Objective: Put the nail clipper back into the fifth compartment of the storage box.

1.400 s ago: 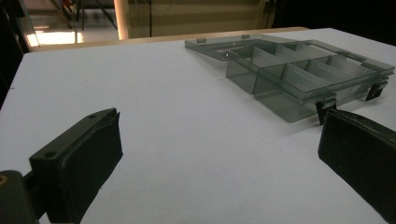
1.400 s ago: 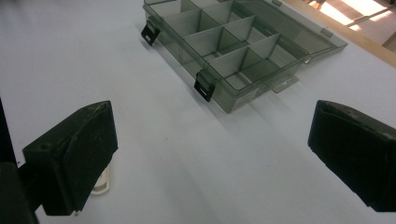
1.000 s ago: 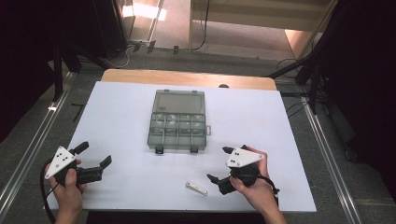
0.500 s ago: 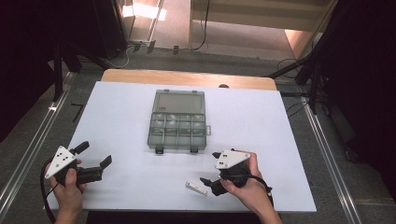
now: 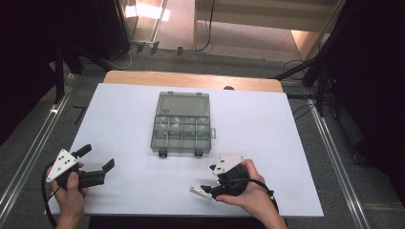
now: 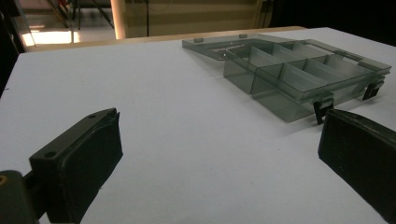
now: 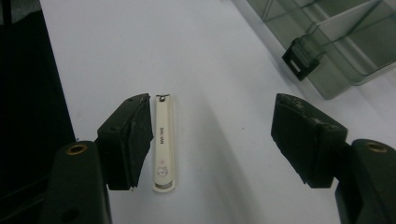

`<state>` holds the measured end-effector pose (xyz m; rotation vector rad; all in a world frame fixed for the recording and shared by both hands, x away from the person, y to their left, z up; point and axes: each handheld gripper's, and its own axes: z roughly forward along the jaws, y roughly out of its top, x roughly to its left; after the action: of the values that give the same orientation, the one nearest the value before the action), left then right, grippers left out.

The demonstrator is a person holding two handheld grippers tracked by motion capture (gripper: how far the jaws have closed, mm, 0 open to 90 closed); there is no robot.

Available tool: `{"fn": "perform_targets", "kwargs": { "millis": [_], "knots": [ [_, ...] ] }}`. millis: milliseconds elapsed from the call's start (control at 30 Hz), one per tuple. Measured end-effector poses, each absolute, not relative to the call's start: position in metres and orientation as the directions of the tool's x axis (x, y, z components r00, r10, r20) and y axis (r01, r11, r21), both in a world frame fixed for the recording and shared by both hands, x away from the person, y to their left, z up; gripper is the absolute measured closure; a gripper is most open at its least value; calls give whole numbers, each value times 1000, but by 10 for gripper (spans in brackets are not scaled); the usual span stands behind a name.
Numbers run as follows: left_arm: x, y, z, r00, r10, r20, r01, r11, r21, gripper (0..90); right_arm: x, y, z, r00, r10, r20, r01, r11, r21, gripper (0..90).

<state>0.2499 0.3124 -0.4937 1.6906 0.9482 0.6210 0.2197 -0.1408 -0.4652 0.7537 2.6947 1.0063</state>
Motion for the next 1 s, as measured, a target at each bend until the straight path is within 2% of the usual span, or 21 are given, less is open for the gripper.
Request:
{"fn": "perform_targets", "kwargs": {
  "millis": [333, 433, 567, 700, 733, 1000],
  "knots": [
    [250, 312, -494, 550, 834, -49, 289, -135, 948, 0, 222, -133, -468, -870, 488, 73, 421, 657, 625, 399],
    [250, 312, -494, 550, 834, -50, 289, -133, 948, 0, 221, -129, -469, -872, 486, 60, 414, 666, 620, 475],
    [250, 312, -494, 550, 834, -49, 289, -134, 948, 0, 221, -128, -470, -880, 474, 38, 395, 686, 611, 517],
    [250, 312, -494, 550, 834, -49, 289, -134, 948, 0, 221, -126, -472, -872, 488, 45, 414, 685, 600, 530],
    [250, 312, -494, 550, 834, -50, 289, -134, 948, 0, 220, -124, -474, -871, 486, 74, 432, 685, 586, 534],
    [250, 312, -494, 550, 833, -50, 289, -134, 948, 0, 218, -118, -477, -878, 474, 64, 429, 721, 544, 563]
  ]
}}
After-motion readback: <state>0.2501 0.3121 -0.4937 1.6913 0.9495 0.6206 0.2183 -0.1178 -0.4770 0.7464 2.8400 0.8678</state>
